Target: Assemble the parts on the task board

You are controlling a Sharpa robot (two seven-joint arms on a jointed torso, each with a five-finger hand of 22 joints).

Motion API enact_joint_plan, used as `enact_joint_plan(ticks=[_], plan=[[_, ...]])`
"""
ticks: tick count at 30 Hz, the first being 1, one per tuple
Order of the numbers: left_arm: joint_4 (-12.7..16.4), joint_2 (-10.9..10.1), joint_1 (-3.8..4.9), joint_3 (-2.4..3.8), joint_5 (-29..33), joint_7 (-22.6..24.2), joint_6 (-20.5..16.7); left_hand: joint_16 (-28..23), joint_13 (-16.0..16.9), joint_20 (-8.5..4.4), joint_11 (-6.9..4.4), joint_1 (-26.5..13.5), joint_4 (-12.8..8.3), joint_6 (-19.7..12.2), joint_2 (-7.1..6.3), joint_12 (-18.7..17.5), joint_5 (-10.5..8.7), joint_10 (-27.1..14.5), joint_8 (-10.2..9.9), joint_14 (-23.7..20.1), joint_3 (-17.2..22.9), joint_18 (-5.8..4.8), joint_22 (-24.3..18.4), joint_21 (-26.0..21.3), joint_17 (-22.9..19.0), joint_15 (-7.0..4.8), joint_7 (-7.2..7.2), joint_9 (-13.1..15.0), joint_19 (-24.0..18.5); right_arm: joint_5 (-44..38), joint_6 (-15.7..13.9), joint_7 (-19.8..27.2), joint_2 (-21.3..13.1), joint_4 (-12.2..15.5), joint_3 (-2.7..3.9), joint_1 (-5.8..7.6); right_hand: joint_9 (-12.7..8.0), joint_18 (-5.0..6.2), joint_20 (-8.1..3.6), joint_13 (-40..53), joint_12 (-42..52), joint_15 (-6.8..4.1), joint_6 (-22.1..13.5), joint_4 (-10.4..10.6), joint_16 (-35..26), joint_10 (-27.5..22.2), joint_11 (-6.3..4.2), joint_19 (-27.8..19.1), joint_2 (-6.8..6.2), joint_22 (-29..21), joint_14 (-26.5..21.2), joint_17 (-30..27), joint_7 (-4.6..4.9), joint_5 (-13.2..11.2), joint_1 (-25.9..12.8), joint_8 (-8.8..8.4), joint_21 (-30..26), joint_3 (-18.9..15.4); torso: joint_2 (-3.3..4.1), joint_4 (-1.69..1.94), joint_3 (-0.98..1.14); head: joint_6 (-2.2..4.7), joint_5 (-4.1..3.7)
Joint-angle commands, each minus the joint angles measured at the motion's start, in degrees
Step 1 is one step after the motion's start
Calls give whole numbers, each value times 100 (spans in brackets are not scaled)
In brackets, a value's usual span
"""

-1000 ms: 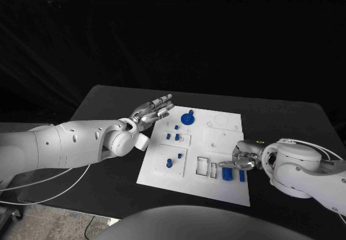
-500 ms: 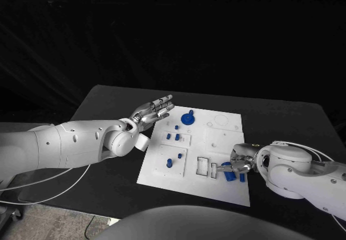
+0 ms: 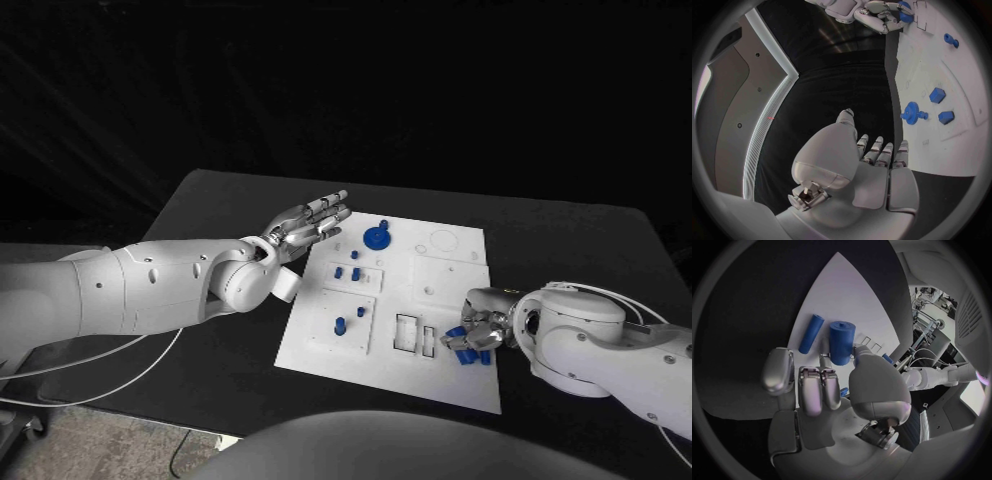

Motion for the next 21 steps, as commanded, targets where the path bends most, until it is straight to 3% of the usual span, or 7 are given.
enact_joint_plan(ticks=[1, 11, 15, 17, 21], plan=[[3, 8, -6, 4, 9, 25, 131, 21, 6, 16, 40, 47, -23, -4, 8, 23, 19, 14, 10, 6, 27, 54, 11, 28, 9, 38, 49, 9, 10, 658, -191, 3, -68, -6, -52, -50, -26, 55, -23, 1510, 22, -19, -77, -650, -30, 583, -38, -10, 220, 781, 491, 954, -46, 357, 356, -2, -27, 839, 1, -5, 1, 1, 36], [-13, 27, -7, 4, 9, 13, 153, 26, 6, 15, 49, 61, -28, -4, 7, 31, 29, 16, 10, 15, 33, 56, 22, 34, 11, 46, 51, 9, 18, 1625, -748, 117, -245, 165, -19, 220, 140, 52, -26, 1510, 22, -23, -99, -740, -40, 583, -41, 17, 119, 792, 491, 921, -43, 732, 237, 63, -18, 1289, -2, 4, -1, 1, 10], [-17, 34, -9, 4, 9, 10, 161, 28, 6, 14, 52, 66, -30, -6, 8, 31, 34, 16, 10, 19, 35, 57, 29, 37, 13, 49, 52, 9, 23, 2004, -916, 135, -263, 214, -8, 302, 164, 47, -26, 1510, 22, -23, -108, -753, -41, 583, -39, 28, 108, 800, 491, 916, -39, 763, 206, 71, 9, 1347, -3, 4, 0, 1, 7], [-18, 36, -9, 4, 9, 9, 162, 28, 6, 14, 52, 66, -30, -6, 8, 31, 34, 16, 10, 19, 35, 57, 29, 37, 13, 49, 52, 9, 23, 2213, -966, 124, -247, 222, -5, 326, 192, 46, -24, 1510, 22, -20, -109, -729, -51, 583, -38, 32, 113, 801, 489, 894, -39, 612, 123, 83, 9, 1371, -2, 5, -1, 1, 3], [-17, 35, -10, 4, 9, 8, 163, 29, 6, 14, 53, 68, -30, -5, 8, 34, 35, 16, 10, 20, 36, 58, 33, 39, 13, 50, 53, 9, 25, 2389, -927, 63, -173, 204, -2, 346, 244, 49, -20, 1510, 22, -13, -172, -678, -63, 583, -29, 33, 161, 795, 485, 865, -31, 30, -36, 83, -17, 1411, 2, 4, -1, 1, -6]])
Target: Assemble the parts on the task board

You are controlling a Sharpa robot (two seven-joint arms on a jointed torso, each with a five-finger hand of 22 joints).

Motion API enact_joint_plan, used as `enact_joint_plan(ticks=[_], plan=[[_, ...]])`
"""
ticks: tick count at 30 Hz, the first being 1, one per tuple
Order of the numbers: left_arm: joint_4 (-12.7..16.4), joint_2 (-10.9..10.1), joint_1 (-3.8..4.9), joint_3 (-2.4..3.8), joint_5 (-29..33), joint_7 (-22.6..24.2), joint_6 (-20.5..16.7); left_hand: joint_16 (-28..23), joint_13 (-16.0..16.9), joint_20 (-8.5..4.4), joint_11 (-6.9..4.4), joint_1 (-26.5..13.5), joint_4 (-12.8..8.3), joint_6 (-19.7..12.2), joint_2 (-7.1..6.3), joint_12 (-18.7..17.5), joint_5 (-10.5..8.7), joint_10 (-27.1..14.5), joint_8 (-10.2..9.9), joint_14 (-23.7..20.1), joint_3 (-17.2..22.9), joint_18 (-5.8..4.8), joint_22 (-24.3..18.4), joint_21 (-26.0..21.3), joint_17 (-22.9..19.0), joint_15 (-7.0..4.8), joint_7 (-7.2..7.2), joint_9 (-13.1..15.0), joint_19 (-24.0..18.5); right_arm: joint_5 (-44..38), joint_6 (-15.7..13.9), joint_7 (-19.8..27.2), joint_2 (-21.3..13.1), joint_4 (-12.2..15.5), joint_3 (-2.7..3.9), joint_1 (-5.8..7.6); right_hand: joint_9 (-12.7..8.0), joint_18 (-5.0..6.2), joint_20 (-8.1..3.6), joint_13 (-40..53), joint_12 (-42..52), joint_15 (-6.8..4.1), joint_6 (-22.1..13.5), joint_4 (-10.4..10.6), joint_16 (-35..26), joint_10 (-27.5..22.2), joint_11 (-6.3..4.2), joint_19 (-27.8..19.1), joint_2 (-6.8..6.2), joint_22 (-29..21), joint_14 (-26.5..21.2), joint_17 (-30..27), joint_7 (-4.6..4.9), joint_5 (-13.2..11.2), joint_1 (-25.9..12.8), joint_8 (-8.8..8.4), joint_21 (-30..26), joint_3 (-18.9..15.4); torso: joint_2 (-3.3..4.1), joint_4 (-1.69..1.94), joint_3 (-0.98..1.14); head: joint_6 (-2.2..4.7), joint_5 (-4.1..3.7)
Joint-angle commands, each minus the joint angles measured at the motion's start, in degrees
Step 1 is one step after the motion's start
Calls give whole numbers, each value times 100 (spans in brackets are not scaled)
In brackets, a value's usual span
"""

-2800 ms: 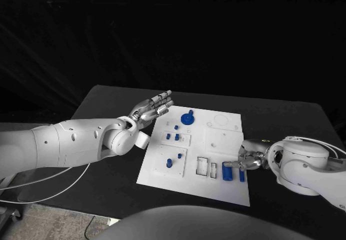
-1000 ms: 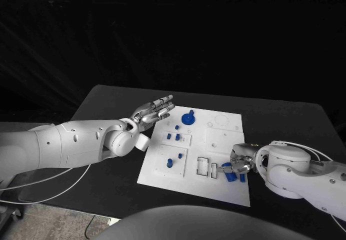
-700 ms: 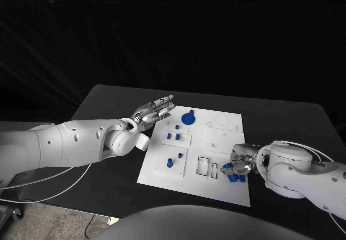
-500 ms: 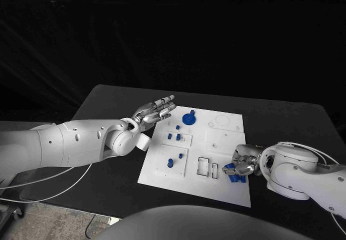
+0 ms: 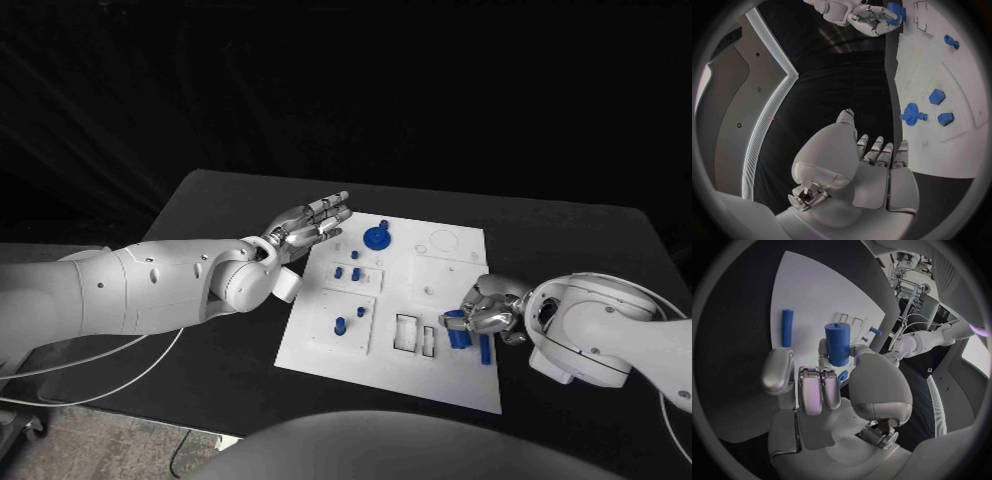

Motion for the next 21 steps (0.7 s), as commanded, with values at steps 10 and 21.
enact_joint_plan(ticks=[10, 21], plan=[[6, 12, -7, 4, 9, 25, 141, 31, 8, 13, 36, 74, -16, -4, 9, 36, 38, -4, 10, 5, 24, 59, 10, 42, 10, 34, 55, 5, 30, 408, -3, -134, 316, -159, 3, -42, 123, 80, 13, 1505, 22, 14, -143, -860, -110, 602, 38, -14, 205, 748, 469, 730, 38, -1108, -292, -45, -211, 1008, 4, -2, -2, 1, 6], [7, 12, -7, 4, 9, 15, 156, 33, 8, 13, 38, 78, -17, -4, 10, 40, 41, -3, 10, 8, 26, 60, 11, 43, 11, 38, 57, 5, 32, 238, 67, -223, 583, -338, 2, -143, 60, 101, 37, 1505, 22, 38, -177, -739, -157, 602, 68, -43, 251, 715, 453, 646, 72, -1541, -437, -111, -351, 941, 3, -3, -1, 1, 5]])
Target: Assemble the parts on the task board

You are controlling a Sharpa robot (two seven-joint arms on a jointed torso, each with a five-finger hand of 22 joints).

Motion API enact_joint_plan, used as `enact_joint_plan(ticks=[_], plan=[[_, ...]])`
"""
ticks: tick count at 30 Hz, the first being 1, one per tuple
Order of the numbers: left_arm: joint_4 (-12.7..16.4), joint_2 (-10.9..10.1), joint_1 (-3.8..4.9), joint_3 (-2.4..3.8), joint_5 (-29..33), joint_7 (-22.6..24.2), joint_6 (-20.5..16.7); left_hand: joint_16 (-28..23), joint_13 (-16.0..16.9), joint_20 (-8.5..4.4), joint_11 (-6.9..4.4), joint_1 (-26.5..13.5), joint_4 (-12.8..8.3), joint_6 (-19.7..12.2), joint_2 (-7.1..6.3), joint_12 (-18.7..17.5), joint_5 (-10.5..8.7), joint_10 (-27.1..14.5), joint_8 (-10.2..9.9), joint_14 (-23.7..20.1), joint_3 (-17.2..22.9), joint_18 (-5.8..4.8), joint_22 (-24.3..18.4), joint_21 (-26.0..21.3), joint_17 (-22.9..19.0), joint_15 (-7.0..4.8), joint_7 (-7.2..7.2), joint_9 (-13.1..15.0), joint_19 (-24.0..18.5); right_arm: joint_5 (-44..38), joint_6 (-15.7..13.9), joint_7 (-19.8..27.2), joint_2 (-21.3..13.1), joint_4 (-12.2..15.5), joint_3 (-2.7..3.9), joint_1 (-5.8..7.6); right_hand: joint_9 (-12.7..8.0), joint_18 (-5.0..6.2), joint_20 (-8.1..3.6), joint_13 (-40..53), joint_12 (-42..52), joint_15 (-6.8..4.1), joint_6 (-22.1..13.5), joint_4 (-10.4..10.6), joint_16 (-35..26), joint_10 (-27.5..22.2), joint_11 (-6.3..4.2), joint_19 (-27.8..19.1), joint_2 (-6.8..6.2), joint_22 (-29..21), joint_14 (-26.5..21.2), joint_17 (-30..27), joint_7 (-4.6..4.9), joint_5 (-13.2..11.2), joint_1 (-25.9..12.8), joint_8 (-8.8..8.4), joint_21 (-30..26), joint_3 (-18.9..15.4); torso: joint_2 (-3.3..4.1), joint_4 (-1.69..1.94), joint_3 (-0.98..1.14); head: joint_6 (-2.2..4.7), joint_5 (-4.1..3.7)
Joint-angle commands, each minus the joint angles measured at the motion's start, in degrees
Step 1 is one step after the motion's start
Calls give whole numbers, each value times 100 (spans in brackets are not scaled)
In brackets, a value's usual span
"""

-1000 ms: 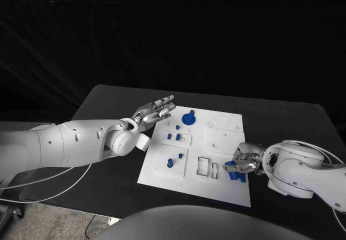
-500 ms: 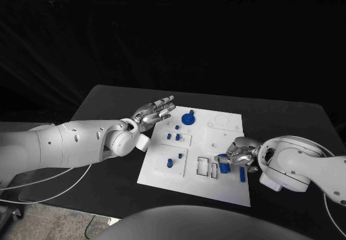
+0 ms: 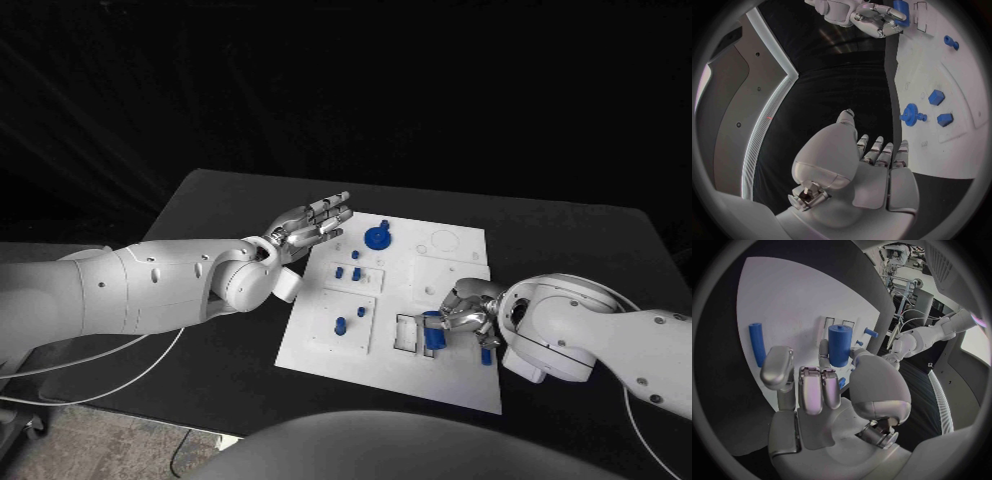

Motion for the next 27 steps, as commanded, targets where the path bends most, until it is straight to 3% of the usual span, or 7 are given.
enact_joint_plan(ticks=[1, 13, 20, 27], plan=[[6, 14, -5, 3, 8, 31, 129, 33, 10, 13, 39, 55, -17, 17, -14, 19, 20, -3, 10, 8, 26, 59, 6, 20, 6, 38, 36, 7, 32, -132, 84, -99, 44, -34, 3, -28, -14, 101, 17, 1507, 22, 40, -32, -761, -38, 593, 37, -24, 2, 710, 453, 644, 8, -47, -49, -29, -38, 791, 0, -3, 0, 1, -5], [-5, 27, -5, 3, 8, 6, 159, 34, 9, 13, 41, 60, -17, 22, -13, 16, 21, -4, 10, 10, 29, 59, 9, 22, 7, 42, 40, 7, 35, -210, 95, -124, 226, -154, 3, -125, -68, 113, 30, 1507, 22, 53, -27, -655, -59, 593, 53, -35, 36, 692, 446, 601, 26, -295, -172, -73, -123, 720, -1, -1, 0, 1, 0], [-7, 28, -5, 3, 8, -20, 184, 37, 9, 15, 44, 68, -16, 39, -10, 20, 24, -4, 14, 13, 34, 58, 10, 24, 8, 52, 64, 10, 39, -213, 86, -120, 280, -204, 3, -156, -121, 127, 45, 1507, 22, 67, 0, -512, -92, 593, 67, -50, 86, 669, 434, 541, 38, -737, -320, -106, -226, 609, -2, 0, -1, 1, 4], [-12, 32, -5, 3, 8, -46, 208, 37, 9, 15, 44, 68, -16, 39, -10, 20, 24, -4, 14, 13, 34, 58, 10, 24, 8, 52, 64, 10, 39, -212, 167, -131, 336, -229, 3, -163, -154, 138, 49, 1507, 22, 68, 33, -344, -109, 593, 67, -53, 149, 655, 429, 503, 37, -1353, -481, -117, -307, 449, -2, -2, 1, 1, 3]])
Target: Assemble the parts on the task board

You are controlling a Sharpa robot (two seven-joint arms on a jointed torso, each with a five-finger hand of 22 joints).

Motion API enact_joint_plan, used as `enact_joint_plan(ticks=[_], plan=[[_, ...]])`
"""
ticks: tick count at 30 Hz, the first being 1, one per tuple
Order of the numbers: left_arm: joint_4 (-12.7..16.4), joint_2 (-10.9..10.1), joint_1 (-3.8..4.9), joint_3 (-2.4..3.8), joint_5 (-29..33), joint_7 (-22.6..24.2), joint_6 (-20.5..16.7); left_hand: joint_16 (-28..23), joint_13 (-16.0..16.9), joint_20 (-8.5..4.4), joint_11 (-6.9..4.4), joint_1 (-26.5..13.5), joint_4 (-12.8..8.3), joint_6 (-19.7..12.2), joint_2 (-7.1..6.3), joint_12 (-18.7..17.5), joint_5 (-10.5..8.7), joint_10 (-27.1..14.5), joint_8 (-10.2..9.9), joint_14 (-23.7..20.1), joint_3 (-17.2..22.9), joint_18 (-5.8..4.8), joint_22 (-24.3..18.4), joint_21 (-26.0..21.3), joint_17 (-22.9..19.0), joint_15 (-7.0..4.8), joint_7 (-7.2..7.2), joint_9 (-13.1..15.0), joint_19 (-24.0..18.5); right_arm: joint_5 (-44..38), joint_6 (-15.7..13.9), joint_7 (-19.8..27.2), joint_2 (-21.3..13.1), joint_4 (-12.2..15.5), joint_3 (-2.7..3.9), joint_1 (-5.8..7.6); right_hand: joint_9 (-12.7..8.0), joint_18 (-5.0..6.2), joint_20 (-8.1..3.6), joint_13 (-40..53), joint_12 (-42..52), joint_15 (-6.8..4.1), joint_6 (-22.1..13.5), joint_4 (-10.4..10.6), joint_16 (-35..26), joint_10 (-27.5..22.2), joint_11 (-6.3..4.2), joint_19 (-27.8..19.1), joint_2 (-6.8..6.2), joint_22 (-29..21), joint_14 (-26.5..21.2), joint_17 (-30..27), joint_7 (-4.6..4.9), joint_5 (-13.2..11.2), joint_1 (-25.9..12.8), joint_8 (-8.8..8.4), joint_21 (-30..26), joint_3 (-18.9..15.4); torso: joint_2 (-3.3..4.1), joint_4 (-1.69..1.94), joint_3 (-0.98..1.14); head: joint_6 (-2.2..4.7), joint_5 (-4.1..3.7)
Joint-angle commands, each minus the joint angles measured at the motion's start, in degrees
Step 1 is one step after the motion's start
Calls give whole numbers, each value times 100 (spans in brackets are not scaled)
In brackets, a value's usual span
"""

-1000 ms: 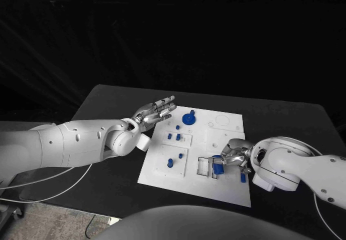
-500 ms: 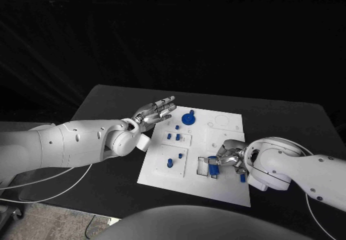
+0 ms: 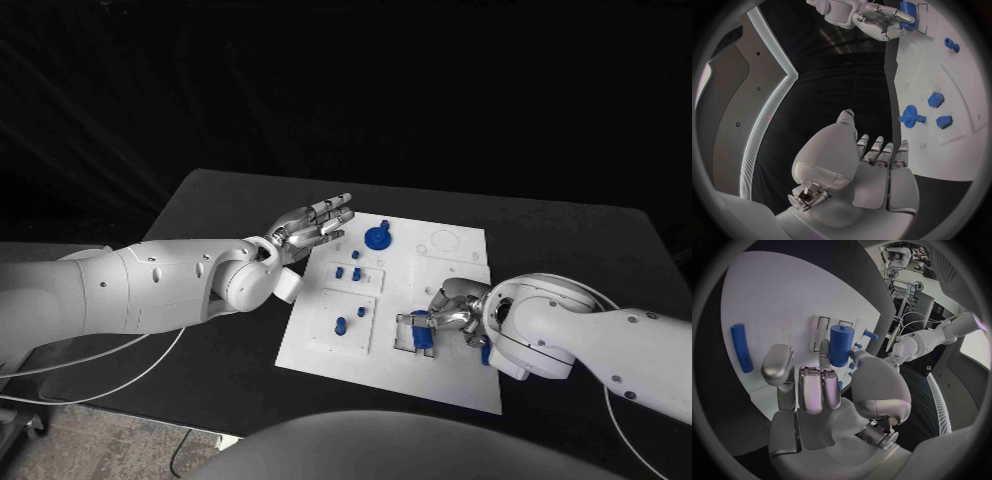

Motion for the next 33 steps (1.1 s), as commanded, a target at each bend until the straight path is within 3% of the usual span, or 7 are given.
enact_joint_plan(ticks=[1, 4, 18, 25, 33], plan=[[0, 14, -4, 4, 7, 3, 148, 37, 6, 15, 45, 68, -16, 16, -10, 20, 24, -4, 14, -7, 34, 59, 7, 24, 9, 31, 43, 5, 39, -51, 189, -112, 22, -41, -40, -53, -13, 51, 28, 1508, 22, 48, 42, 70, -28, 601, 57, -34, 17, 654, 408, 498, 22, -237, -85, -37, -54, -34, -1, -3, 1, 1, -6], [-7, 17, -4, 4, 7, -8, 157, 38, 6, 16, 47, 70, -14, 22, -10, 21, 23, -4, 15, -5, 35, 58, 10, 26, 10, 36, 57, 6, 42, -52, 259, -121, 44, -54, -40, -55, -22, 57, 29, 1508, 22, 48, 57, 128, -38, 601, 57, -38, 26, 645, 404, 476, 21, -596, -171, -35, -107, -156, -1, -1, 2, 1, -5], [-26, 34, -4, 4, 7, -61, 199, 39, 5, 20, 51, 72, -11, 50, -9, 20, 20, -5, 20, -4, 36, 56, 7, 26, 10, 45, 86, 10, 43, -76, 385, -135, 83, -98, -40, -80, -3, 66, 27, 1508, 22, 45, 92, 152, -47, 601, 53, -29, 72, 638, 399, 439, 14, -1676, -454, 4, -218, -619, 0, -1, 2, 1, 1], [-31, 39, -4, 4, 7, -84, 219, 41, 5, 21, 51, 71, -7, 72, -8, 22, 18, -6, 24, -3, 37, 55, 8, 27, 10, 50, 106, 13, 44, -88, 356, -131, 92, -106, -40, -85, 22, 77, 30, 1508, 22, 48, 87, 161, -69, 601, 54, -41, 96, 622, 388, 397, 15, -1985, -583, 28, -311, -809, -2, -1, 2, 1, 2], [-37, 34, -4, 4, 7, -106, 237, 42, 6, 21, 54, 69, -4, 91, -6, 24, 17, -6, 28, -1, 36, 54, 11, 29, 11, 54, 122, 16, 48, -104, 277, -125, 83, -124, -40, -88, 46, 84, 33, 1508, 22, 49, 79, 176, -84, 601, 55, -48, 181, 607, 381, 375, 15, -2040, -737, 48, -375, -931, 0, 1, 2, 1, 10]])
